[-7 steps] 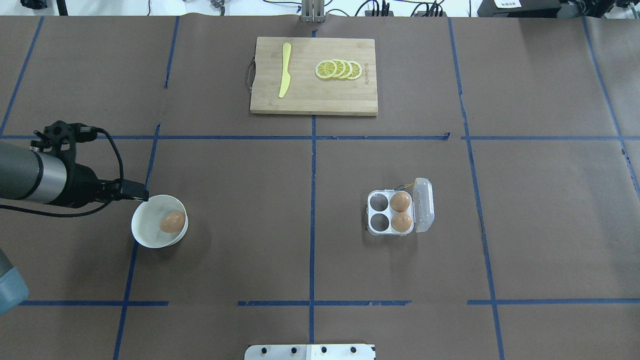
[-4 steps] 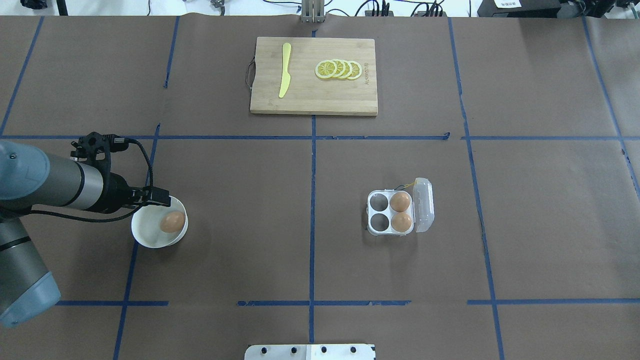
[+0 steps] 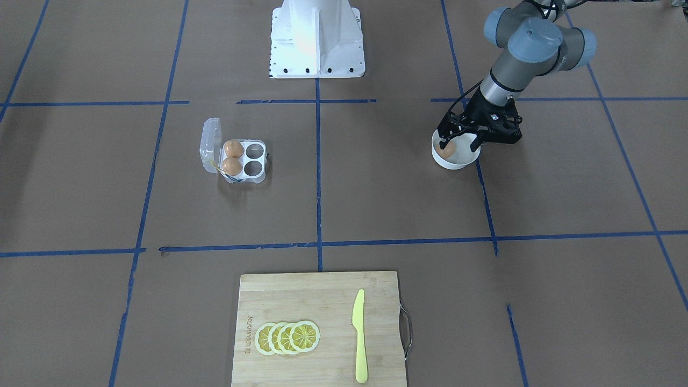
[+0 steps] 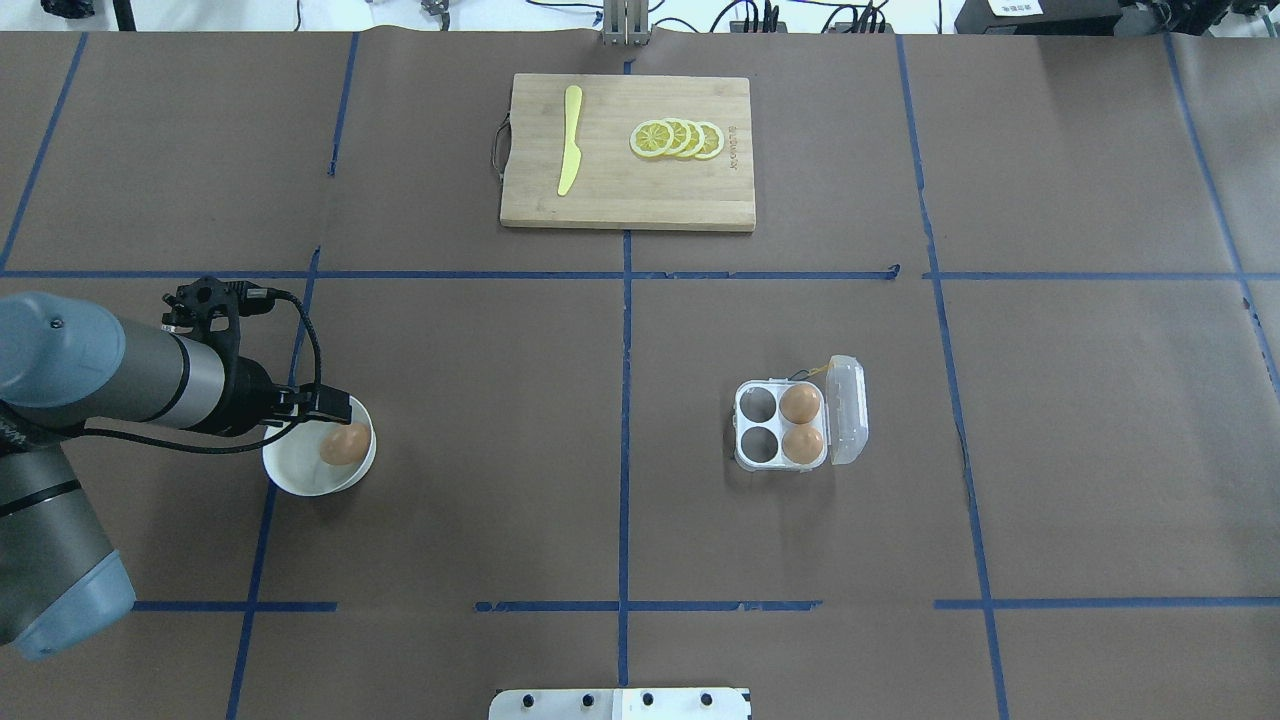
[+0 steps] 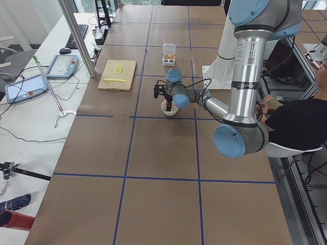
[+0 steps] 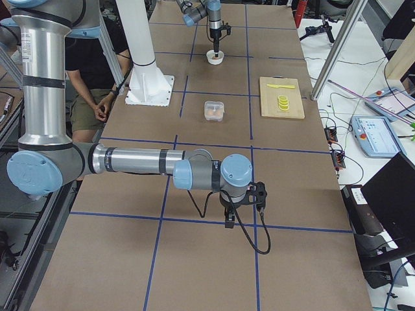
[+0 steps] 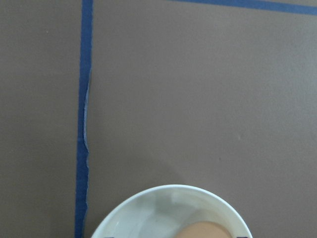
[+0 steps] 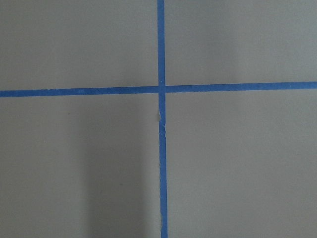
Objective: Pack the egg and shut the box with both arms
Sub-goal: 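Move the left gripper over the white bowl toward the brown egg, then lower the left gripper into the bowl and grasp the brown egg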
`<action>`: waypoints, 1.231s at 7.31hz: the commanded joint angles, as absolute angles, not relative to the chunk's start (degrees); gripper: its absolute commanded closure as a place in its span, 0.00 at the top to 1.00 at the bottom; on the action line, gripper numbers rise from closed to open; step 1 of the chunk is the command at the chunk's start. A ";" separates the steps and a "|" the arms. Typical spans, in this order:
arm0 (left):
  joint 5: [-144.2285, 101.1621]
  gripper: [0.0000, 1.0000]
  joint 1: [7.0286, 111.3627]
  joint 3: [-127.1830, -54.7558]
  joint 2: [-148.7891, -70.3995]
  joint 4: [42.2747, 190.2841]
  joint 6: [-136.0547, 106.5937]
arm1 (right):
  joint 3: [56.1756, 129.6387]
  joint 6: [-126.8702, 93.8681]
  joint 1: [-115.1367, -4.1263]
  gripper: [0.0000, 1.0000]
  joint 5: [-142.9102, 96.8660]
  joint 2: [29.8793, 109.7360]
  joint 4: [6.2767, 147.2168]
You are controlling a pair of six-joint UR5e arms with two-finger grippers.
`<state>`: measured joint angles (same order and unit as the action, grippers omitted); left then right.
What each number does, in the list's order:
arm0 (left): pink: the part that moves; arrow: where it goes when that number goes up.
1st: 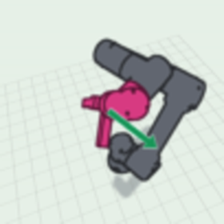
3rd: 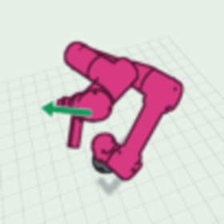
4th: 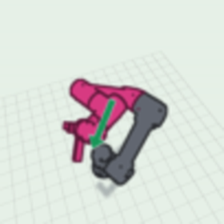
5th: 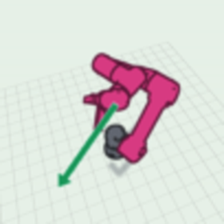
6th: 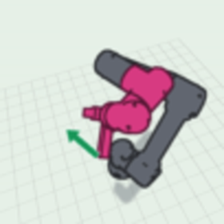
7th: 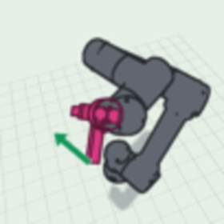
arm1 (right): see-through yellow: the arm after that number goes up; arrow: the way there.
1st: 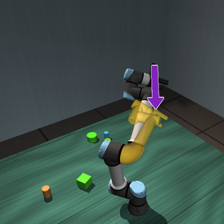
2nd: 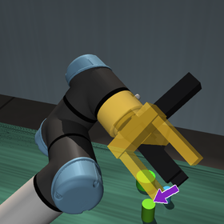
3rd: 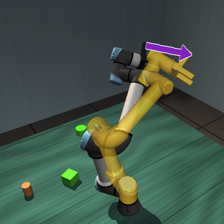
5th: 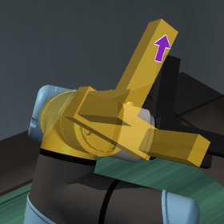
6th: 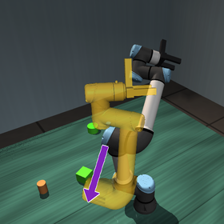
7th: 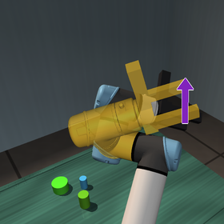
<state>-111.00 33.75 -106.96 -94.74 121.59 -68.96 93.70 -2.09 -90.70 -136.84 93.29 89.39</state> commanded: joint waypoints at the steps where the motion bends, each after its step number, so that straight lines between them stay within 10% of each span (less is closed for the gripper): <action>1: -111.01 0.86 32.61 -106.79 -94.83 121.55 -68.99 | 93.69 -2.02 -90.70 1.00 -136.85 93.43 89.38; 9: -111.01 0.82 31.38 -104.77 -95.80 121.55 -69.43 | 93.69 -2.11 -90.70 1.00 -136.85 92.99 89.38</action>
